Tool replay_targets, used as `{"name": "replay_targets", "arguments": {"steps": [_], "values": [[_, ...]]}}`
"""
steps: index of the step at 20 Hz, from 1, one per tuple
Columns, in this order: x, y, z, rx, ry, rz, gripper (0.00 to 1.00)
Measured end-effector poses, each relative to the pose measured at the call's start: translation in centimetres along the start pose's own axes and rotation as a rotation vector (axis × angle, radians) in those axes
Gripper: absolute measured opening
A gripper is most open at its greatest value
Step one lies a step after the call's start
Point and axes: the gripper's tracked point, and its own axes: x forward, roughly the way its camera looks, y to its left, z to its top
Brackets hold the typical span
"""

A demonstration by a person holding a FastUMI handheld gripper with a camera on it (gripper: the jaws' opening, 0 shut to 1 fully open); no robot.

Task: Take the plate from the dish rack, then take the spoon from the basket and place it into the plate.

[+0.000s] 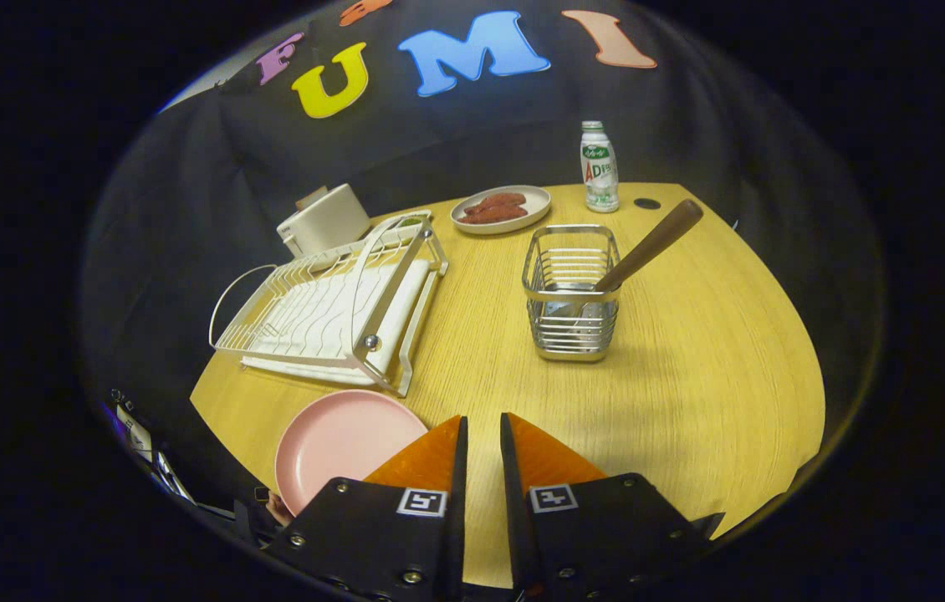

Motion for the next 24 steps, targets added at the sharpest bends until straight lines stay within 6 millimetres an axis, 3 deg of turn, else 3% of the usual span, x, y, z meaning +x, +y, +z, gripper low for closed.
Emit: {"name": "replay_targets", "arguments": {"steps": [9, 19, 24], "values": [[-2.8, -6.6, 6.5, -0.049, -0.448, -0.181, 0.25], [0.3, -9.8, 10.7, 0.011, -0.544, -0.231, 0.34], [0.8, -10.2, 12.4, 0.040, -0.563, -0.228, 0.34]]}}
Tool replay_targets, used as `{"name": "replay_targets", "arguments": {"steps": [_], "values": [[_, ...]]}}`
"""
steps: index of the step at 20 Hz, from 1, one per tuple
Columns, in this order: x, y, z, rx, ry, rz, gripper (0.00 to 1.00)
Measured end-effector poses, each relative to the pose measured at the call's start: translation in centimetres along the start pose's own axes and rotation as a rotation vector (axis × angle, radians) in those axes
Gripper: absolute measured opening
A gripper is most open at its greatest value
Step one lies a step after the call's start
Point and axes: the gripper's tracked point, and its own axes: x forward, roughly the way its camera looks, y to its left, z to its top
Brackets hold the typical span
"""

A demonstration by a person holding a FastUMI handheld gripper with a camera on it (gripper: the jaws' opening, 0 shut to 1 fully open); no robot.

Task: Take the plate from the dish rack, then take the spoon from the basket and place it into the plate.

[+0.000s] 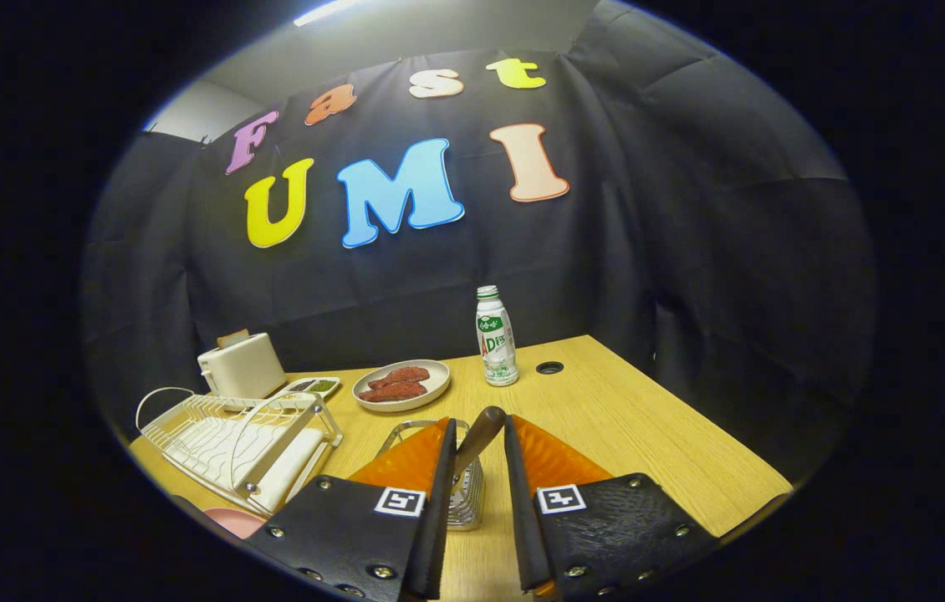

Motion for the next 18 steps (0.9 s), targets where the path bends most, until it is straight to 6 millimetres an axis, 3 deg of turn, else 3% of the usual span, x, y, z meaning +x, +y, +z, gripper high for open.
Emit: {"name": "replay_targets", "arguments": {"steps": [3, 4, 5, 6, 9, 18], "values": [[0.6, 0.1, 0.3, 0.028, -0.004, 0.008, 0.34], [0.9, 0.3, 0.4, 0.034, -0.001, 0.023, 0.22], [0.7, 0.9, 1.0, 0.080, 0.002, 0.051, 0.22], [0.9, 0.8, 0.9, 0.082, 0.013, 0.047, 0.10], [0.7, 1.4, 1.4, 0.058, -0.004, 0.069, 0.10], [0.4, 3.3, 6.0, -0.015, -0.077, 0.056, 0.10]]}}
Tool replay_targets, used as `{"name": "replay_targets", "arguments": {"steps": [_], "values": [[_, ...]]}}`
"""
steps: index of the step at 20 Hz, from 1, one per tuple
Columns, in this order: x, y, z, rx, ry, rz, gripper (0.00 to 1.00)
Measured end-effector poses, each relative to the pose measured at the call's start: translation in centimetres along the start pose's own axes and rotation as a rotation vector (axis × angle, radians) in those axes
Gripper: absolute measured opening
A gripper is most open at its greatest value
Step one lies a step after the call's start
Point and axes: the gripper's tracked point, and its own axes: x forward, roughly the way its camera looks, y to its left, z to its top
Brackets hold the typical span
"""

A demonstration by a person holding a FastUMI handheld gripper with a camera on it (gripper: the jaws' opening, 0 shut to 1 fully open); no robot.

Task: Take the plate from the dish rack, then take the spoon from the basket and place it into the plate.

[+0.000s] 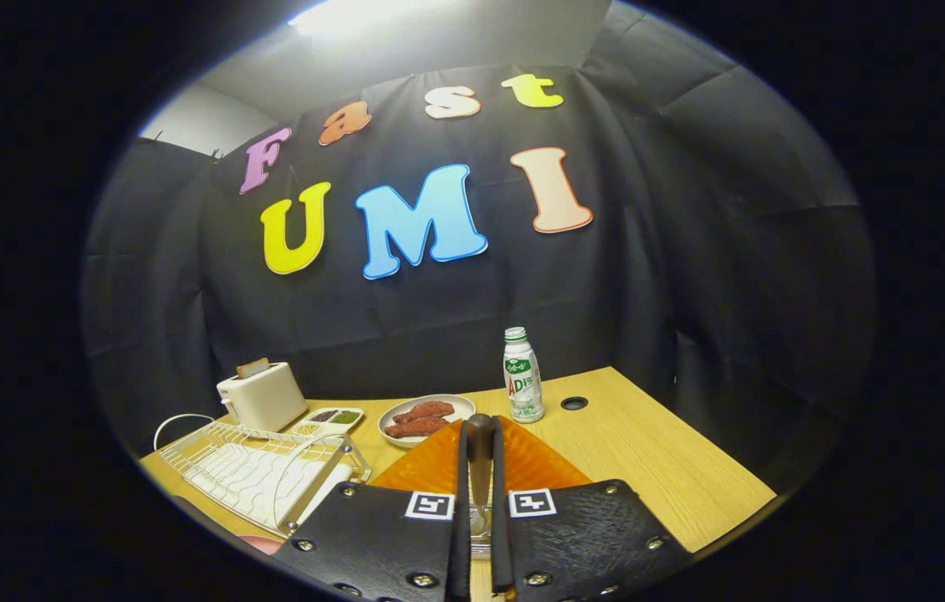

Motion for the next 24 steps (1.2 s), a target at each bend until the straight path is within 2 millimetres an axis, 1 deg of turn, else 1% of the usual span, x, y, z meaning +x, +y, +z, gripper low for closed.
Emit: {"name": "replay_targets", "arguments": {"steps": [4, 6, 8, 10, 13, 14, 16, 18, 20, 24], "values": [[-1.1, 1.0, 2.7, 0.002, -0.040, 0.009, 0.09], [-2.2, 1.5, 4.1, -0.008, -0.057, 0.011, 0.09], [-3.6, 2.4, 5.5, -0.014, -0.070, 0.021, 0.09], [-5.3, 3.6, 6.1, -0.026, -0.076, 0.044, 0.09], [-8.2, 6.4, 6.2, -0.041, -0.086, 0.110, 0.09], [-9.1, 7.4, 5.8, -0.042, -0.086, 0.134, 0.09], [-10.7, 9.5, 4.5, -0.027, -0.067, 0.192, 0.09], [-11.9, 11.7, 2.7, 0.013, -0.036, 0.260, 0.09], [-12.8, 13.5, 0.4, 0.065, -0.003, 0.322, 0.09], [-13.5, 15.6, -4.3, 0.124, 0.074, 0.397, 0.09]]}}
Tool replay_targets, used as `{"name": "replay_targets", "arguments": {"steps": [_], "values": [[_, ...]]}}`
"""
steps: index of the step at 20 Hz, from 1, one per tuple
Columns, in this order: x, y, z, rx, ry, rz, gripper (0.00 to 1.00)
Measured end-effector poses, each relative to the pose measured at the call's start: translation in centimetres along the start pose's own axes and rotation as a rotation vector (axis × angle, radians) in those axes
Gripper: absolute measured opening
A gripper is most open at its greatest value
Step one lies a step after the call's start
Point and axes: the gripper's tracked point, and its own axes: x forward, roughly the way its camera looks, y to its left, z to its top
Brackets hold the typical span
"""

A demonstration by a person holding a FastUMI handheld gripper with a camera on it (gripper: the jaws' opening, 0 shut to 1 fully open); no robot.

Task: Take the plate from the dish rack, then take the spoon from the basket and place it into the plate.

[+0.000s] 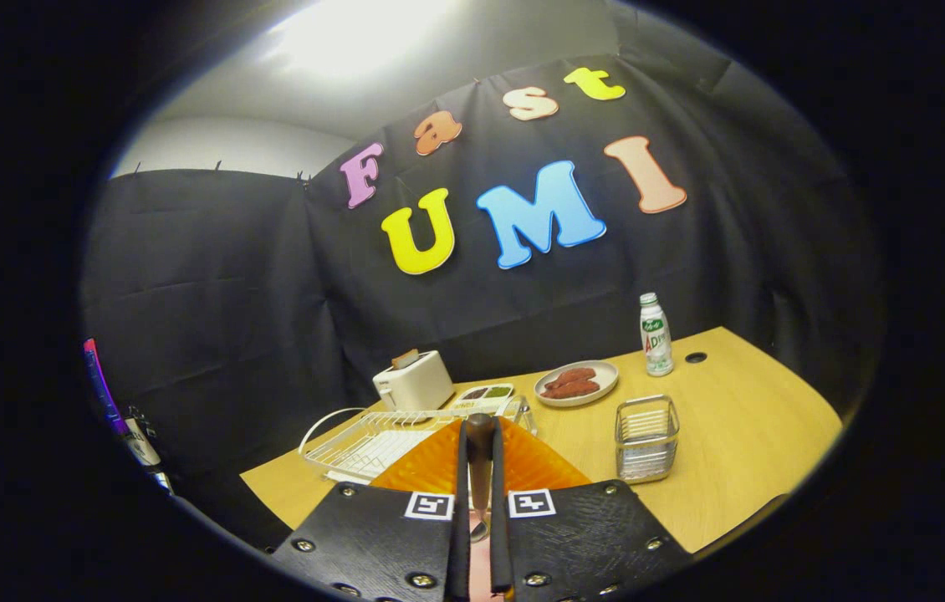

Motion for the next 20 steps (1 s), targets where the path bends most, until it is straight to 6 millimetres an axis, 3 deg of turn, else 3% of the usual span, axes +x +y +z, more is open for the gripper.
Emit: {"name": "replay_targets", "arguments": {"steps": [7, 11, 13, 14, 19, 20], "values": [[0.5, 0.9, -5.4, 0.067, 0.078, 0.055, 0.09], [0.8, -0.3, -5.8, 0.022, 0.109, 0.034, 0.09], [1.1, -2.5, -6.1, -0.067, 0.132, -0.036, 0.17], [1.2, -2.9, -6.3, -0.081, 0.137, -0.049, 0.31], [1.0, -5.0, -7.6, -0.115, 0.188, -0.091, 0.35], [1.1, -5.6, -7.5, -0.135, 0.186, -0.108, 0.55]]}}
